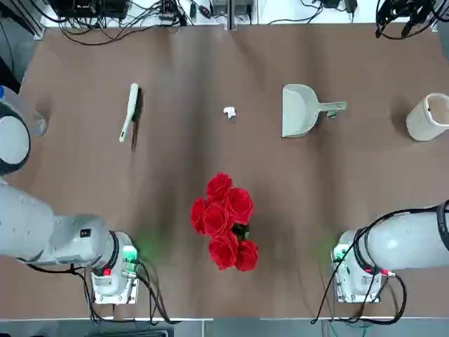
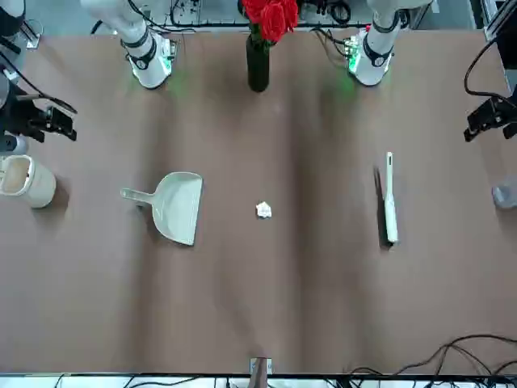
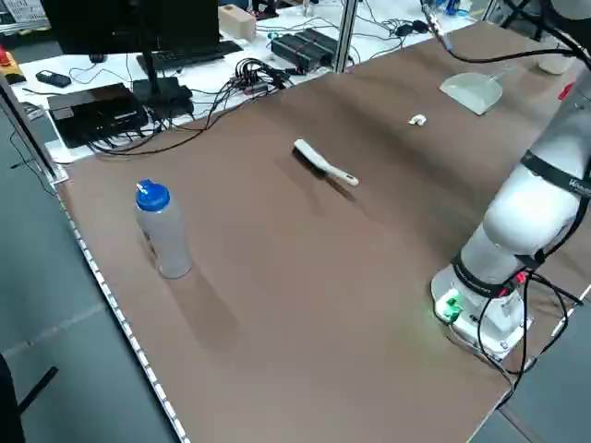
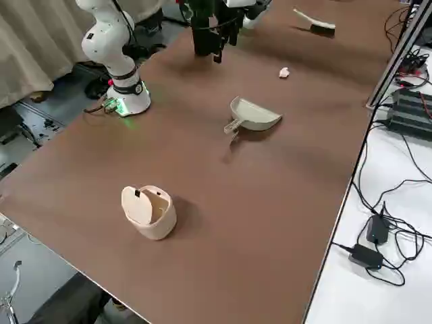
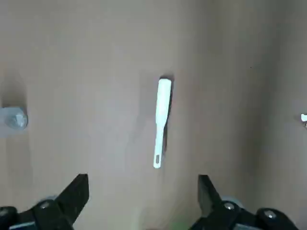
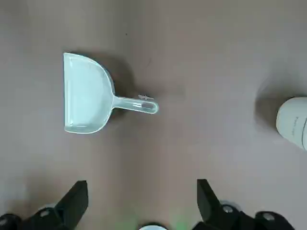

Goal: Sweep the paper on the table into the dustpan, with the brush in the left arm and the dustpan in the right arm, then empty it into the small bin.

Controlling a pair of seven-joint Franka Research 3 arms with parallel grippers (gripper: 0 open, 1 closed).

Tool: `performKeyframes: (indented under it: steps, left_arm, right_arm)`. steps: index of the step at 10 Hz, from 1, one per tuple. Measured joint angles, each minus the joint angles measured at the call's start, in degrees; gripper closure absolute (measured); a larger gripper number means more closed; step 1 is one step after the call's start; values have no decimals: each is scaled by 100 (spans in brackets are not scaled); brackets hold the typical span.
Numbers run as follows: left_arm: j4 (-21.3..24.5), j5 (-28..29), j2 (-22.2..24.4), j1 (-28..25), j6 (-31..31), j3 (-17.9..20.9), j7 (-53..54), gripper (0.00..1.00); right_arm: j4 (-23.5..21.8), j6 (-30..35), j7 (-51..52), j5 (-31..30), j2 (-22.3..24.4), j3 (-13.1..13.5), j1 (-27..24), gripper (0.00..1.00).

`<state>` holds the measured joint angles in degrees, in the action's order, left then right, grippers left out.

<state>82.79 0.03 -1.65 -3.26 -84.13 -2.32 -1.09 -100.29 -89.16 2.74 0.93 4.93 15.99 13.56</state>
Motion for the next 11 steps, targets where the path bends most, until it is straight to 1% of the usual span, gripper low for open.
performKeyframes:
  steps: [5,8,9,10,11]
  left_arm:
    - [13,-6,-52,23,-46,-29,1,0]
    - [50,-6,-340,24,-283,-27,1,0]
    - [134,-6,-479,32,-458,-33,1,0]
    - [349,-6,-545,35,-689,-65,1,0]
    - [705,-6,-522,36,-976,-122,-2,0]
  right_arm:
    - [-381,-14,55,-37,119,-19,1,0]
    - [-633,-39,254,-125,118,-122,17,0]
    - [-650,-43,278,-139,118,-130,20,0]
    - [-657,-44,344,-161,118,-129,20,0]
    - [-663,-44,584,-193,118,-129,20,0]
